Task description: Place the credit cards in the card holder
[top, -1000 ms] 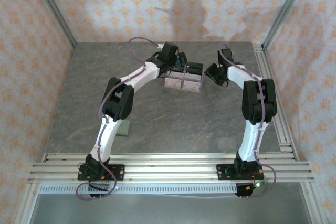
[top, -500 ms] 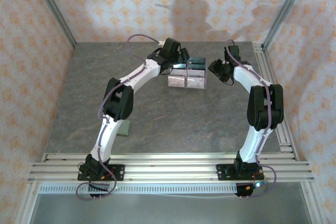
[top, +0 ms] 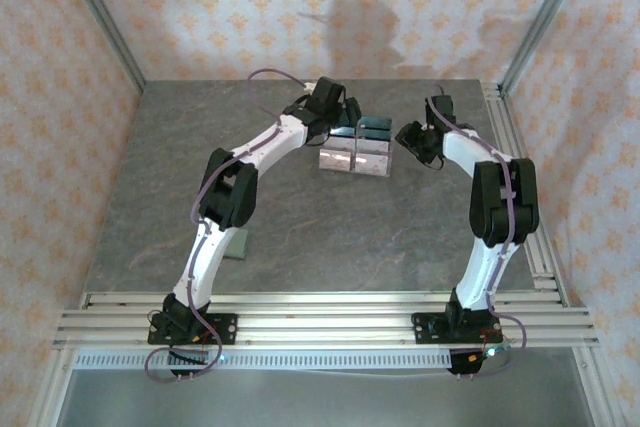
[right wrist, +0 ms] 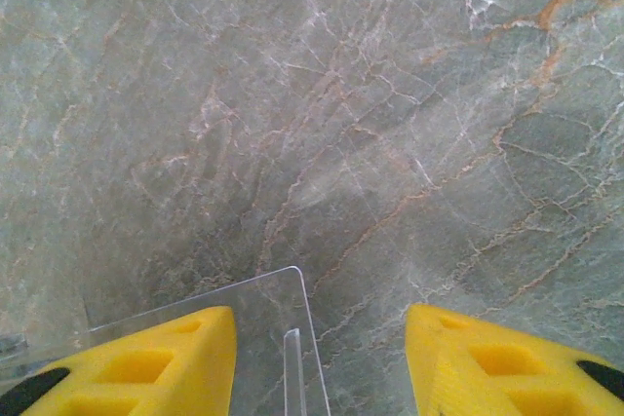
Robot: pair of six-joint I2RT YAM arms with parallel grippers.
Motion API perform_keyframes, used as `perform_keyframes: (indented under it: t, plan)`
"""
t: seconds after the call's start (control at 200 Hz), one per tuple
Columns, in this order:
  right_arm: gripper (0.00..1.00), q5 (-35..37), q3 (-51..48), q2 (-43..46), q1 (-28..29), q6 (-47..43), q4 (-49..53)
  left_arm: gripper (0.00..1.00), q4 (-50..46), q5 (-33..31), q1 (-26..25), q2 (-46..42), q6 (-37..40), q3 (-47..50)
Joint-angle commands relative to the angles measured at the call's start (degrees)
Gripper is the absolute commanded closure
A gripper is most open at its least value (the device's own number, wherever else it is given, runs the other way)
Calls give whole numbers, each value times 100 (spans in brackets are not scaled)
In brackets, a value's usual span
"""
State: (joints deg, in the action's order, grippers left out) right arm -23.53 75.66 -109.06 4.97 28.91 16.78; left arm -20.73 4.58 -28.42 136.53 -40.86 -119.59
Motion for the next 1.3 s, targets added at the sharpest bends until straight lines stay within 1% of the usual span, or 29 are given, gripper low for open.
perform_keyframes:
  t: [0.0,0.1,0.225,0.435,0.55,0.731,0.981,1.296]
  plan:
    - [51,-217,-168,-64,79,22,-503,0,36,185,-208,-39,104,322]
    - [51,-262,-254,-59,23,89,-628,0,212,142,-231,-128,81,590]
    - [51,-194,-168,-148,-12,41,-363,0,430,-25,-233,-270,53,915]
    - [50,-61,-358,-112,-125,112,-285,0,538,-254,-181,-355,45,1082]
    - [50,-12,-436,-62,-257,132,-222,0,614,-235,-122,-378,2,1103]
    - [50,-1,-506,-3,-415,176,-223,0,990,-148,-67,-543,-53,1249]
    - [49,-44,-458,-47,-414,165,-258,0,1190,33,-60,-765,-99,1225]
    - [49,-107,-499,-37,-413,139,-287,0,1345,-69,-51,-1001,-123,1230]
